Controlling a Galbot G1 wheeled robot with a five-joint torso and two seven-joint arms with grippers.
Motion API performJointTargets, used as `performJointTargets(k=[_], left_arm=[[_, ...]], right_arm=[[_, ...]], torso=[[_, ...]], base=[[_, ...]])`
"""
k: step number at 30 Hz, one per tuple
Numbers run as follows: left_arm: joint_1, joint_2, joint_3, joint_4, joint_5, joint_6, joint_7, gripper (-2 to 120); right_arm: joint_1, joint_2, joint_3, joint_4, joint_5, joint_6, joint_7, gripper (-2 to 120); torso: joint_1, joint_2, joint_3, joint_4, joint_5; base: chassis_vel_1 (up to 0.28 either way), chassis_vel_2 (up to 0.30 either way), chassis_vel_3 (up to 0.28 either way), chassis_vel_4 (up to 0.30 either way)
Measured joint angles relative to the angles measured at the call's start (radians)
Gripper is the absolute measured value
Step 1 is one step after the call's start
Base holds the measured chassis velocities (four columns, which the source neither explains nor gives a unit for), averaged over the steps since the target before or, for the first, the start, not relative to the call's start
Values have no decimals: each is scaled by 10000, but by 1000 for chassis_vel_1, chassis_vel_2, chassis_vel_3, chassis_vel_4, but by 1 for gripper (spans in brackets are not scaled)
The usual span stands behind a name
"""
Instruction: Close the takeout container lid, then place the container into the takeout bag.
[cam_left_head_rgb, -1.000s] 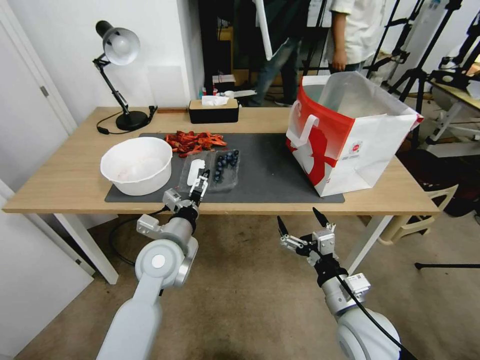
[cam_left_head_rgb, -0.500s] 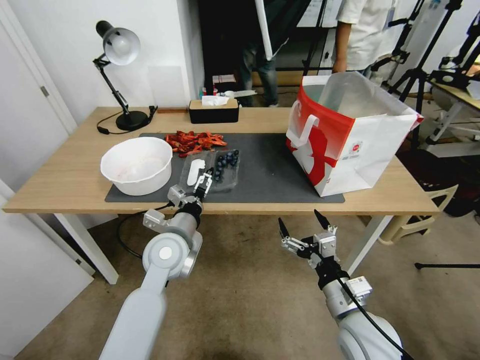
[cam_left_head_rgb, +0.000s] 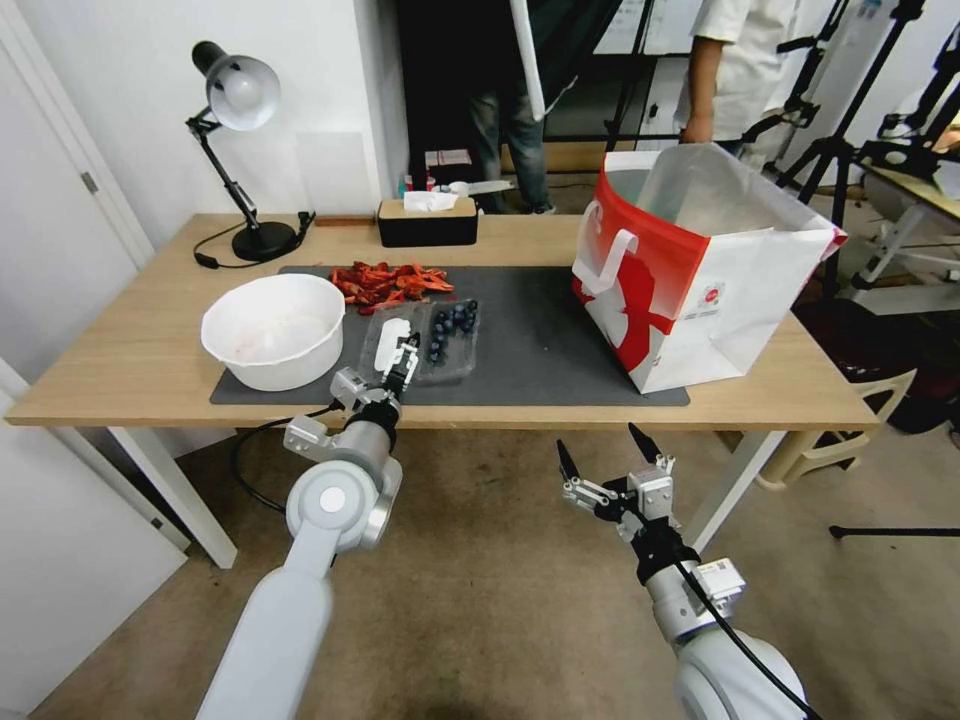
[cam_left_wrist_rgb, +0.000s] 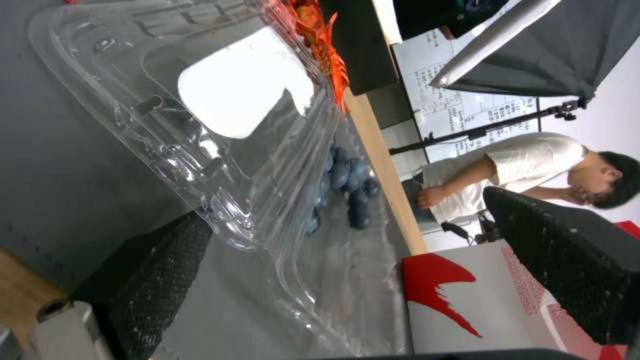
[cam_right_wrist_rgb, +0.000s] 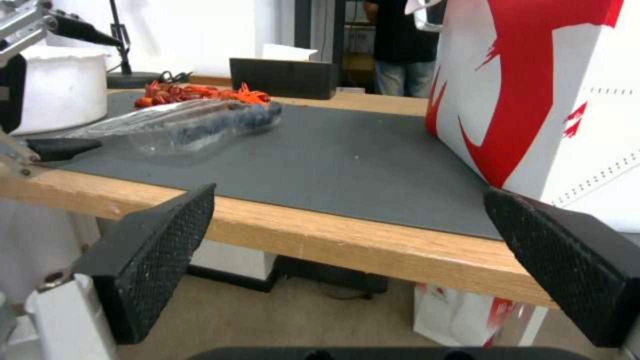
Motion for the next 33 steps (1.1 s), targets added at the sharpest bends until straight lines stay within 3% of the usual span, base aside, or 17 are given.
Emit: performJointTargets(k=[8,14,18,21,22,26,33], left_arm=[[-100,-73,135,162,621,-134,158,100],[50,129,492,387,2885,-521,1005,100],[84,190,572,451,3417,-585,1200,100],[155,544,959,1040,6395,-1319,2366,100],[155,544,959,1040,6395,-1319,2366,100],[-16,1013,1194,1938,9056,-2306,3699,100],[-239,1138,1125,2443,9556,-3056,4085,100]], right_arm=[[-99,0,21,10,-7,53,-19,100],[-202,4,37,1,-38,111,-34,100],[-215,5,39,1,-42,119,-36,100],[-306,19,45,23,-93,156,-47,100],[-306,19,45,23,-93,156,-47,100],[-505,108,0,45,-284,246,-58,100],[-647,183,-11,53,-444,326,-65,100]], torso=[[1,0,0,1,0],[1,0,0,1,0],[1,0,0,2,0],[1,0,-1,1,0],[1,0,-1,1,0],[1,0,0,0,-1],[1,0,0,1,-1]], base=[[0,0,0,0],[0,0,0,0],[0,0,0,0],[0,0,0,0],[0,0,0,0],[0,0,0,0],[0,0,0,0]])
